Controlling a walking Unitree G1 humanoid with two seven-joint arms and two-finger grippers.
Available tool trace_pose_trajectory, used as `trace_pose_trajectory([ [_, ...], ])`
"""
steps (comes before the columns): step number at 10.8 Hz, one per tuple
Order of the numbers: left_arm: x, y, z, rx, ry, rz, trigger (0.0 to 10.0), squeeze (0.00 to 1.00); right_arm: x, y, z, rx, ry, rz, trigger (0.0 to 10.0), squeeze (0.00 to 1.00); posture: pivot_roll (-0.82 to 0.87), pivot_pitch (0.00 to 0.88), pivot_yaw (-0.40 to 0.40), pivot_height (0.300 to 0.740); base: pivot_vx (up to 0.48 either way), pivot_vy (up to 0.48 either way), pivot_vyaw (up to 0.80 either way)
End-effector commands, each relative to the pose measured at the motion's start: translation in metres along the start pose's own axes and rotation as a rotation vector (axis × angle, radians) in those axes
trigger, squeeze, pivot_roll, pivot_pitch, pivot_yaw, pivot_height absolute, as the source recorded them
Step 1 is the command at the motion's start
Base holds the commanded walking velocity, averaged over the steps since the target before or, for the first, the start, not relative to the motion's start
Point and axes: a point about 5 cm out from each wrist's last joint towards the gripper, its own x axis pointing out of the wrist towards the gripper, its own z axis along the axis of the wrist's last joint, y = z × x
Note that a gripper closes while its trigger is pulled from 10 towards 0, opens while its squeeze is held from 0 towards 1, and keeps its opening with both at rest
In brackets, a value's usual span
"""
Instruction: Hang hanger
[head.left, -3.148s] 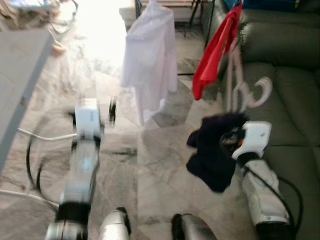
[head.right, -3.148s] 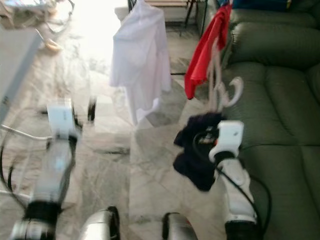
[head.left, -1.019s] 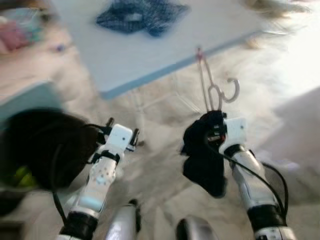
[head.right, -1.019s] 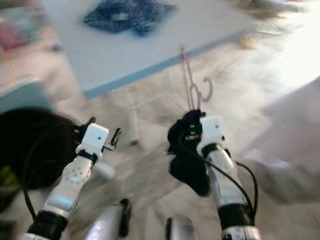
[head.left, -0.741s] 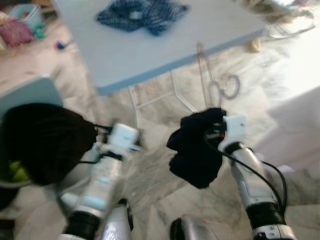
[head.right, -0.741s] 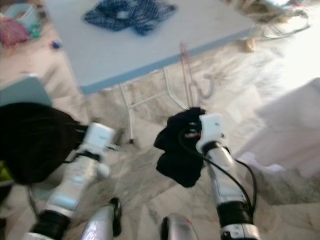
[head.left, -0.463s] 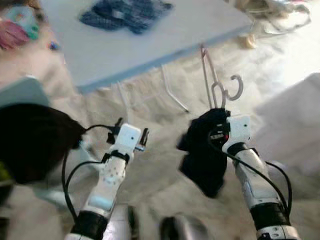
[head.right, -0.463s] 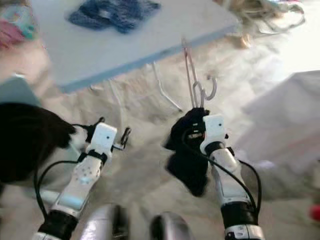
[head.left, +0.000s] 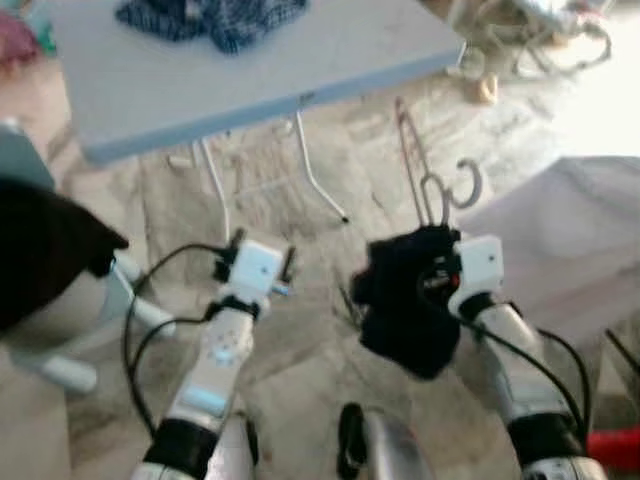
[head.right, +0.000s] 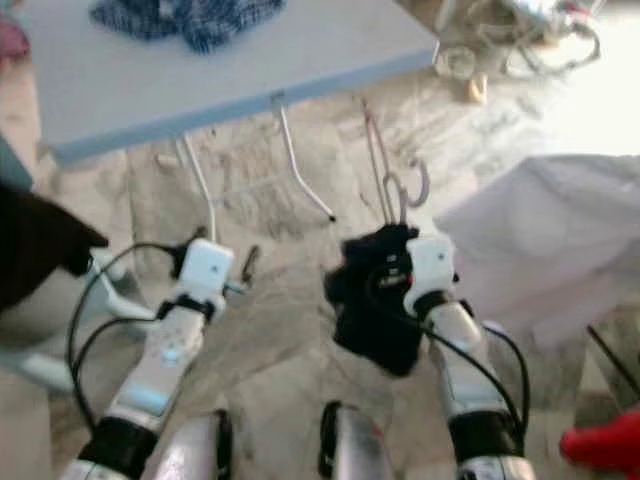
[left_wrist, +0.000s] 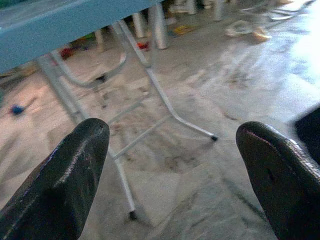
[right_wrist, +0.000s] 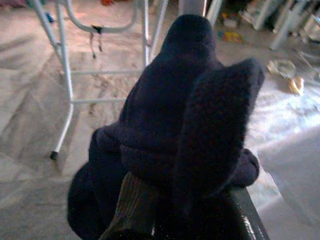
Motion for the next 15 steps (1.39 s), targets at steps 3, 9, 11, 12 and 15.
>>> trace_pose_trajectory([
  [3,-0.011,0.011,-0.011,0.085,0.014,-0.048,10.0,0.00,0.005,0.017,0.004,-0.013,-0.019,0.113,10.0,0.00,-0.01,0.216,-0.045,0.740,0.000,0.000,0.80],
  [9,-0.026,-0.006,0.006,0.367,-0.101,-0.575,10.0,0.00,-0.003,0.024,-0.016,-0.315,0.110,0.322,10.0,0.00,-0.01,0.217,-0.047,0.740,0.000,0.000,0.23],
  [11,-0.027,0.004,0.005,0.391,-0.091,-0.601,10.0,0.00,-0.015,0.001,-0.028,-0.420,0.211,0.385,10.0,0.00,-0.01,0.218,-0.050,0.740,0.000,0.000,0.00],
  [12,-0.027,0.007,-0.001,0.405,-0.059,-0.615,10.0,0.00,-0.024,-0.003,-0.032,-0.466,0.250,0.505,10.0,0.00,-0.01,0.222,-0.050,0.740,0.000,0.000,0.00],
  [15,-0.037,0.006,-0.012,0.415,-0.021,-0.720,10.0,0.00,-0.035,-0.007,-0.037,-0.557,0.314,0.712,10.0,0.00,-0.02,0.222,-0.052,0.740,0.000,0.000,0.00],
])
